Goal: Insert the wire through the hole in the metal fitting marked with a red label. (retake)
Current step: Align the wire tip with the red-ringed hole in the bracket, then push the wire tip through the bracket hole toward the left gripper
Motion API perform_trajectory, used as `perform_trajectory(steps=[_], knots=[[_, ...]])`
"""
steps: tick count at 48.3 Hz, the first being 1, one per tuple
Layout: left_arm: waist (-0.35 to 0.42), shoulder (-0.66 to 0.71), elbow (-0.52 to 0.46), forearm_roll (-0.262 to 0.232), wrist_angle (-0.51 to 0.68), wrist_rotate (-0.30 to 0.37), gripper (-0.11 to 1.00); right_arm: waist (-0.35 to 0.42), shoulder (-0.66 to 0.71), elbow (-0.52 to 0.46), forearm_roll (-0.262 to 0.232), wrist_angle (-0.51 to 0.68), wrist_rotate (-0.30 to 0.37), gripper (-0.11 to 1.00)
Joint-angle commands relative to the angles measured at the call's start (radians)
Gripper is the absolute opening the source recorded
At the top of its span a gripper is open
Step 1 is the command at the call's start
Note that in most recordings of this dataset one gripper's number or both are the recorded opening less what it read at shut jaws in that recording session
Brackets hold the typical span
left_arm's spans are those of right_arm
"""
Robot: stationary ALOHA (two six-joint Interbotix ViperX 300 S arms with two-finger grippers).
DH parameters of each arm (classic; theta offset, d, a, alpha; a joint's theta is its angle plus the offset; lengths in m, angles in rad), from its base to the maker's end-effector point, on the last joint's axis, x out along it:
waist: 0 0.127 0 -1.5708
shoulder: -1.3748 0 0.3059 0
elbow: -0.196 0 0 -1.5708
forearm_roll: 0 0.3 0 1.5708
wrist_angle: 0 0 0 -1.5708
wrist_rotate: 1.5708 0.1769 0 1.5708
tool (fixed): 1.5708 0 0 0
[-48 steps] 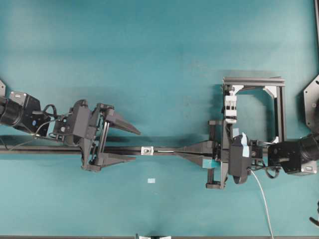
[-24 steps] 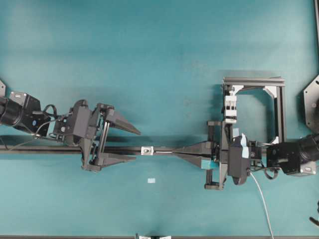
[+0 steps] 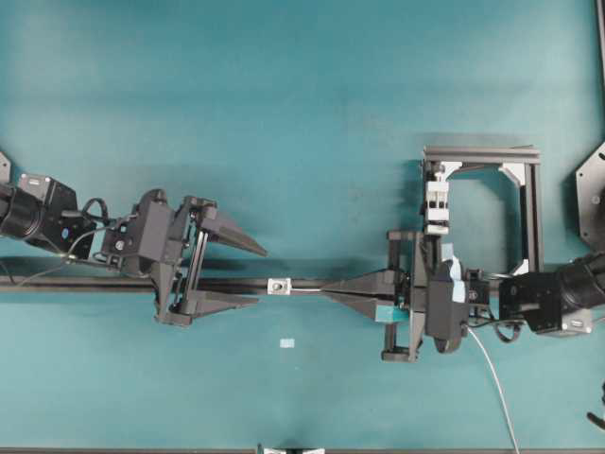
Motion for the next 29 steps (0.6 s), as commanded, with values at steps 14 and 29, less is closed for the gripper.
perform_trajectory(steps=[14, 29], knots=[[0.002, -0.02, -0.009, 0.002, -0.008, -0.002, 0.61, -0.014, -0.015, -0.015, -0.002, -0.009, -0.002, 0.03], [0.002, -0.02, -0.009, 0.002, -0.008, 0.0, 0.61, -0.02, -0.002, -0.035, -0.002, -0.005, -0.003, 0.03]])
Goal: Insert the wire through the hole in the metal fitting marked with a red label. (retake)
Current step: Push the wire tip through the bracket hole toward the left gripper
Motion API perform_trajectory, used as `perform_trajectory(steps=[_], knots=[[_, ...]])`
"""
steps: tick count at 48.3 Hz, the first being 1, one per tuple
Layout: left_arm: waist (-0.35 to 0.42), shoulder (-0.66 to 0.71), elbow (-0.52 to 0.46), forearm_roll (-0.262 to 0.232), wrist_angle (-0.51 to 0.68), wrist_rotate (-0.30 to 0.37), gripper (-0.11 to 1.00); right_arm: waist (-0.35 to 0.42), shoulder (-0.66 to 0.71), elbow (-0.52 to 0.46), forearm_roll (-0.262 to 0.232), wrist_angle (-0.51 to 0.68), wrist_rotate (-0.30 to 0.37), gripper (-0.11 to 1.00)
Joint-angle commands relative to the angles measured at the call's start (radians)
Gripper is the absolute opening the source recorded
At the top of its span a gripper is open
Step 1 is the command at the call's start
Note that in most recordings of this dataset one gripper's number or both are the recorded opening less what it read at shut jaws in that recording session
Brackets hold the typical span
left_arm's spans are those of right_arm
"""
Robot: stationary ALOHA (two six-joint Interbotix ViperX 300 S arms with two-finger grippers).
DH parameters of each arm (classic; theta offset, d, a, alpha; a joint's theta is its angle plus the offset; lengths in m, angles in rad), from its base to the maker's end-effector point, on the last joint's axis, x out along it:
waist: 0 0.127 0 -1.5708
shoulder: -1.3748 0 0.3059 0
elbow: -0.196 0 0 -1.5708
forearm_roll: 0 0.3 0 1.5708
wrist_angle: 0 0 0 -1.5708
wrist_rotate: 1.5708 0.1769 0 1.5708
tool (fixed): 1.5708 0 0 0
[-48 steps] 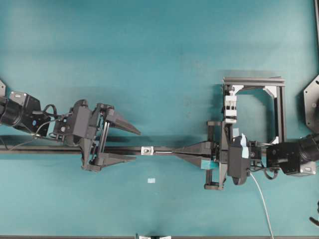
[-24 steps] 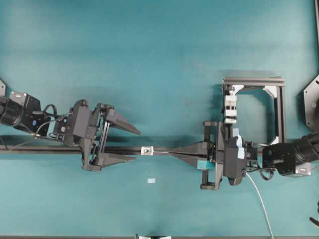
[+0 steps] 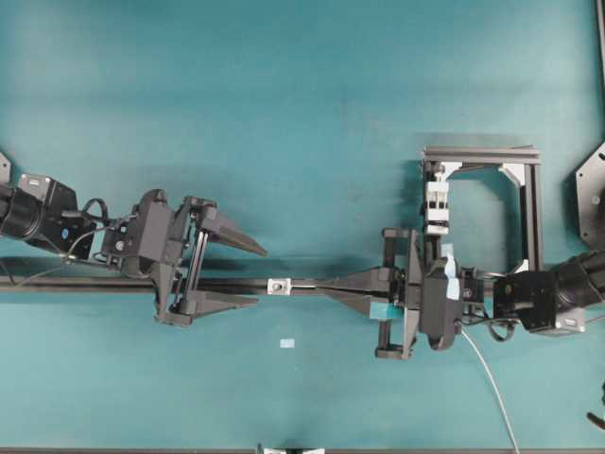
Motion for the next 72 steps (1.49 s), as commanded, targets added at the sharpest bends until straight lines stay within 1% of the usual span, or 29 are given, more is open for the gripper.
perform_trajectory(steps=[1, 17, 27, 42, 72], knots=[[0.002, -0.021, -0.009, 0.003, -0.008, -0.002, 0.61, -0.006, -0.008, -0.018, -0.002, -0.003, -0.002, 0.03], [0.002, -0.021, -0.014, 0.003, -0.005, 0.0, 0.61, -0.014, 0.005, -0.043, -0.003, -0.002, -0.003, 0.03], [0.002, -0.021, -0.015, 0.003, -0.003, 0.0, 0.61, -0.021, 0.009, -0.057, -0.028, 0.002, -0.003, 0.03], [0.002, -0.021, -0.015, 0.003, -0.003, 0.0, 0.61, -0.034, 0.026, -0.086, -0.037, 0.02, -0.003, 0.03], [0.002, -0.021, -0.015, 0.005, -0.003, 0.0, 0.61, -0.048, 0.028, -0.1, -0.038, 0.02, -0.005, 0.03]])
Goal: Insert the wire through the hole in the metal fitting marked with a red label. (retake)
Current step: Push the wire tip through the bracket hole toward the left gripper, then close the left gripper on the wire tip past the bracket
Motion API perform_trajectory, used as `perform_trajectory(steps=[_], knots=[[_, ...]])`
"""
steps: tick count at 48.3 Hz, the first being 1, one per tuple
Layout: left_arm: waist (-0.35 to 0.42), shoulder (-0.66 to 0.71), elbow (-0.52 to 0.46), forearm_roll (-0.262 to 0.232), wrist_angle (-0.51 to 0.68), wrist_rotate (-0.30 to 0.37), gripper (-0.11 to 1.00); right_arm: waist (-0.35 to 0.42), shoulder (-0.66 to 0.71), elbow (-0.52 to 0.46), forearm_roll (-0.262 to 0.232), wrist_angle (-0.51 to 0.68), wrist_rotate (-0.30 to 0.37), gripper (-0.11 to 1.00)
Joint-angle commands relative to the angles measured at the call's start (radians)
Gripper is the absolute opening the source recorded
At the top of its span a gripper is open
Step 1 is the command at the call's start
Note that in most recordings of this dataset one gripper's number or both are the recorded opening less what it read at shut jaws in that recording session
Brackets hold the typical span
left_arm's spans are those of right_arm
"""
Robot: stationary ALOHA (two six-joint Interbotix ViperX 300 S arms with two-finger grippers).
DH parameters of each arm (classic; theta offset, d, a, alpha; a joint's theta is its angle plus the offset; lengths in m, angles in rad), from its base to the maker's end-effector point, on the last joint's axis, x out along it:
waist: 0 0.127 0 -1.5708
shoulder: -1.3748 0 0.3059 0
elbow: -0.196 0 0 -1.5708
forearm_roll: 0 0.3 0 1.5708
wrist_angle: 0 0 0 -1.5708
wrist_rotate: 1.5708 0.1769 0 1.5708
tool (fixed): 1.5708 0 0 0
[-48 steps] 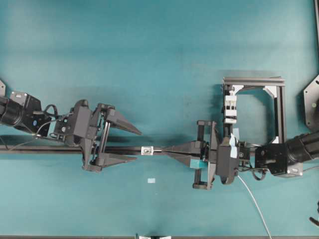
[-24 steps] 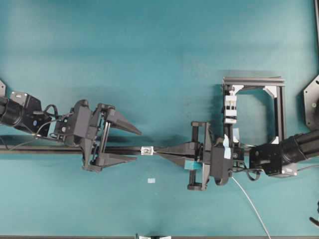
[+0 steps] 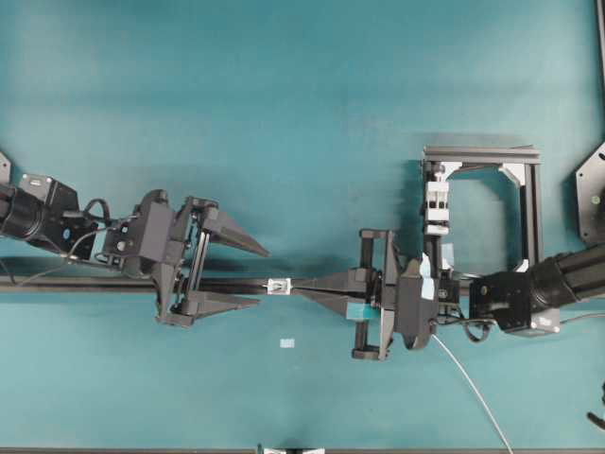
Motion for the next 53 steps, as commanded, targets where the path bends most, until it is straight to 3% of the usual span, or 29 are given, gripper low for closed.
perform_trajectory(steps=[1, 12, 19, 22, 30, 36, 53], knots=[[0.002, -0.021, -0.009, 0.002, -0.005, 0.0, 0.61, -0.005, -0.017, -0.014, -0.003, -0.005, -0.002, 0.03], [0.002, -0.021, -0.023, 0.002, -0.003, 0.0, 0.6, -0.006, -0.017, -0.015, -0.003, -0.005, -0.002, 0.03], [0.002, -0.021, -0.028, 0.002, -0.003, 0.002, 0.52, -0.008, -0.017, -0.015, -0.003, -0.003, -0.002, 0.03], [0.002, -0.021, -0.028, 0.003, -0.003, 0.002, 0.43, -0.006, -0.017, -0.015, -0.003, -0.003, -0.002, 0.03], [0.002, -0.025, -0.028, 0.009, 0.002, 0.002, 0.06, -0.006, -0.017, -0.015, -0.003, 0.002, -0.003, 0.03], [0.002, -0.035, -0.025, 0.011, 0.003, 0.005, -0.08, -0.006, -0.017, -0.015, -0.003, 0.002, -0.009, 0.03], [0.002, -0.044, -0.031, 0.011, 0.048, 0.005, -0.1, -0.006, -0.017, -0.015, -0.003, 0.008, -0.009, 0.03]])
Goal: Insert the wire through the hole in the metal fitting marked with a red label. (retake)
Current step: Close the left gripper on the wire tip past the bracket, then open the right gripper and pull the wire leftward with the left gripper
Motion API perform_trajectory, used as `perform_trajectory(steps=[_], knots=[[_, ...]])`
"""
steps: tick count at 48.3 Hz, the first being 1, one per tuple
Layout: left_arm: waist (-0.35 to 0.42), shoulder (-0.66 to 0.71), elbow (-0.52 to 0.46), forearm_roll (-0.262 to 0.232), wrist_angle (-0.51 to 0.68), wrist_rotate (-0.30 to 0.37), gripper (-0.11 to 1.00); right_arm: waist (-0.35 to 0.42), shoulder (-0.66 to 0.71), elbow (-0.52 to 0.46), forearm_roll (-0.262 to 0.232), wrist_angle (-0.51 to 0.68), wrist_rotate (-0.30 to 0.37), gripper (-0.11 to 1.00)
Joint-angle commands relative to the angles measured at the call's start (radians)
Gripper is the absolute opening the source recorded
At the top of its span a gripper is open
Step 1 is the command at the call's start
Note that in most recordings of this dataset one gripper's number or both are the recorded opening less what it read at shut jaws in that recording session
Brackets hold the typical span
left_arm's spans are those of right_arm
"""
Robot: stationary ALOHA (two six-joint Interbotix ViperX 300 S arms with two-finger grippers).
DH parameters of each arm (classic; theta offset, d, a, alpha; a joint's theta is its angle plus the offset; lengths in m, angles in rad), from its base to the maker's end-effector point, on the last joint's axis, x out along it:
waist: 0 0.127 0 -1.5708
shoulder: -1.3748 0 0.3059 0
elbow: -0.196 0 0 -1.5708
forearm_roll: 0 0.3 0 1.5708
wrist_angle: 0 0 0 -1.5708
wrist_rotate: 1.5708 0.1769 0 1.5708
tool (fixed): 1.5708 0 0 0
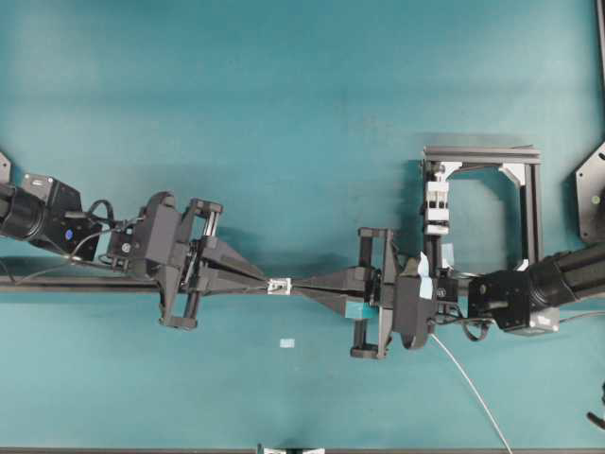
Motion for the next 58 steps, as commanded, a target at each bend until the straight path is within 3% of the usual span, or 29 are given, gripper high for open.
perform_trajectory(steps=[1, 34, 39, 48, 58], knots=[[0.002, -0.031, -0.011, 0.003, -0.002, 0.003, -0.1, -0.002, -0.017, -0.012, -0.003, 0.003, 0.002, 0.03], [-0.002, -0.031, -0.008, 0.005, 0.0, 0.003, -0.1, -0.014, -0.018, -0.018, -0.002, 0.054, 0.003, 0.04], [-0.002, -0.031, -0.008, 0.005, 0.002, 0.003, -0.1, -0.014, -0.026, -0.012, -0.002, 0.058, 0.003, 0.24], [-0.003, -0.055, 0.005, 0.005, 0.017, 0.003, -0.1, -0.014, -0.046, 0.005, -0.002, 0.058, 0.005, 0.78], [-0.011, -0.129, 0.051, 0.005, 0.094, 0.002, -0.1, -0.014, -0.049, 0.009, -0.002, 0.058, 0.005, 0.79]])
